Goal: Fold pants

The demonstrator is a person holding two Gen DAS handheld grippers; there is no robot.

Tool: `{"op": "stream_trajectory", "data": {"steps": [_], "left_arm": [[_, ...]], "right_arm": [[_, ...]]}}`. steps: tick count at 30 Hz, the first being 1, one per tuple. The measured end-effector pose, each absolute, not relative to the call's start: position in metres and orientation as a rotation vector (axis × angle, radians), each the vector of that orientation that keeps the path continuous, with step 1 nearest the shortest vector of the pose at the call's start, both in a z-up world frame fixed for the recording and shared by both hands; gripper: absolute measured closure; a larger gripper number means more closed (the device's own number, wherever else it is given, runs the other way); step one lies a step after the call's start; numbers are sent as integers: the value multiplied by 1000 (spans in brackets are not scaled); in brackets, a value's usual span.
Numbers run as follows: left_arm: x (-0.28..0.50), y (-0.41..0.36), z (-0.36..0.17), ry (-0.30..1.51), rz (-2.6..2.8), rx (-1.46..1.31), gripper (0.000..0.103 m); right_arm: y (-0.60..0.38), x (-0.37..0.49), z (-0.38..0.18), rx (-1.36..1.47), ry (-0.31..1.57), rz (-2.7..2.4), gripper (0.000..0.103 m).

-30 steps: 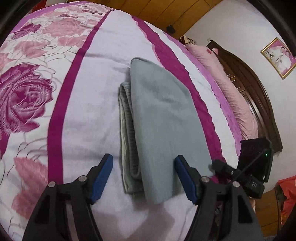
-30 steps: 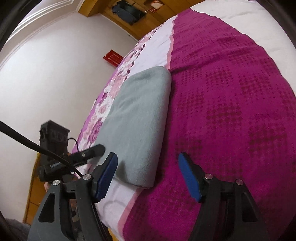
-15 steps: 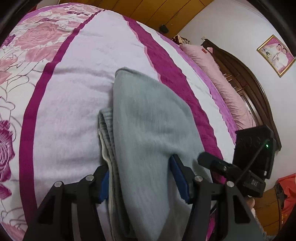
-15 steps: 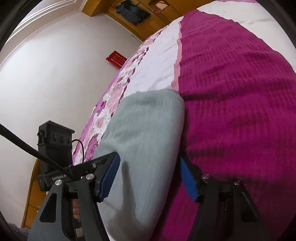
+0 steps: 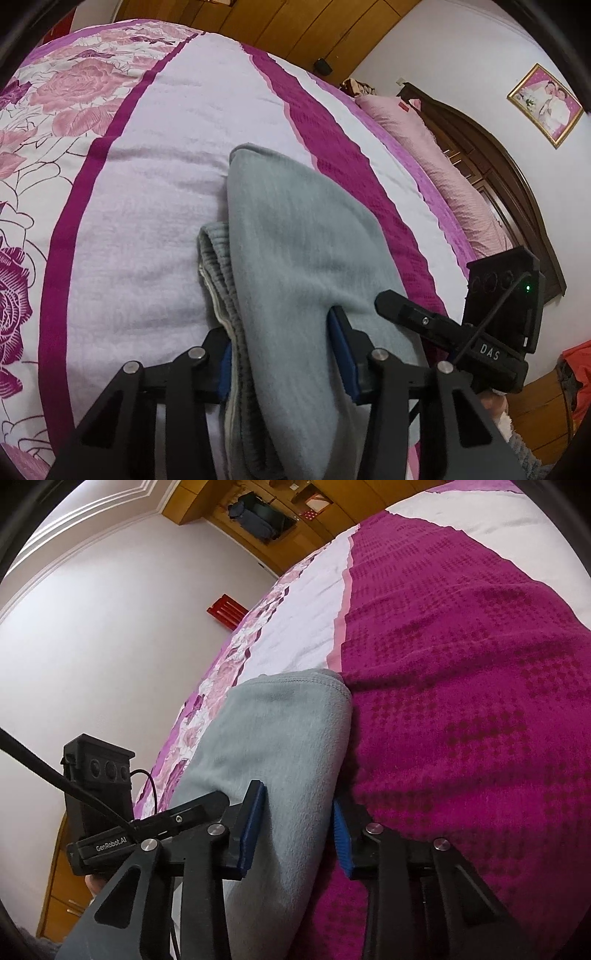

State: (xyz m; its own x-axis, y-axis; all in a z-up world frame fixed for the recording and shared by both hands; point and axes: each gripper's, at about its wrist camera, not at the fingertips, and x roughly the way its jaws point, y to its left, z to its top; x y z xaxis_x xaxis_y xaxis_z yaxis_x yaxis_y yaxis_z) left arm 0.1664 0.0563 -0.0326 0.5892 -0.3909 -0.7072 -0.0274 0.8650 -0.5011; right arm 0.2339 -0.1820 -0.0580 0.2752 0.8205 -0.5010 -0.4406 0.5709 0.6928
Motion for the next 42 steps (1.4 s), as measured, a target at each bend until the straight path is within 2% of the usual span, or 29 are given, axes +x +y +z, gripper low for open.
{"op": "stream_trajectory", "data": {"steps": [9, 18, 25, 30, 42], "left_arm": [[158, 58, -14, 889, -228, -511, 71], [157, 42, 38, 803, -252, -499, 71], [202, 11, 69, 779, -269, -462, 70], [254, -15, 65, 790, -277, -433, 70], [362, -51, 15, 823, -305, -413, 70]], "right_arm": [[-183, 235, -42, 495, 963, 886, 84], [-199, 245, 24, 427, 895, 889, 84], [-220, 289, 54, 370, 871, 867, 84], [-238, 334, 48, 360, 884, 825, 84], [-269, 431, 5, 378, 938, 769, 84]]}}
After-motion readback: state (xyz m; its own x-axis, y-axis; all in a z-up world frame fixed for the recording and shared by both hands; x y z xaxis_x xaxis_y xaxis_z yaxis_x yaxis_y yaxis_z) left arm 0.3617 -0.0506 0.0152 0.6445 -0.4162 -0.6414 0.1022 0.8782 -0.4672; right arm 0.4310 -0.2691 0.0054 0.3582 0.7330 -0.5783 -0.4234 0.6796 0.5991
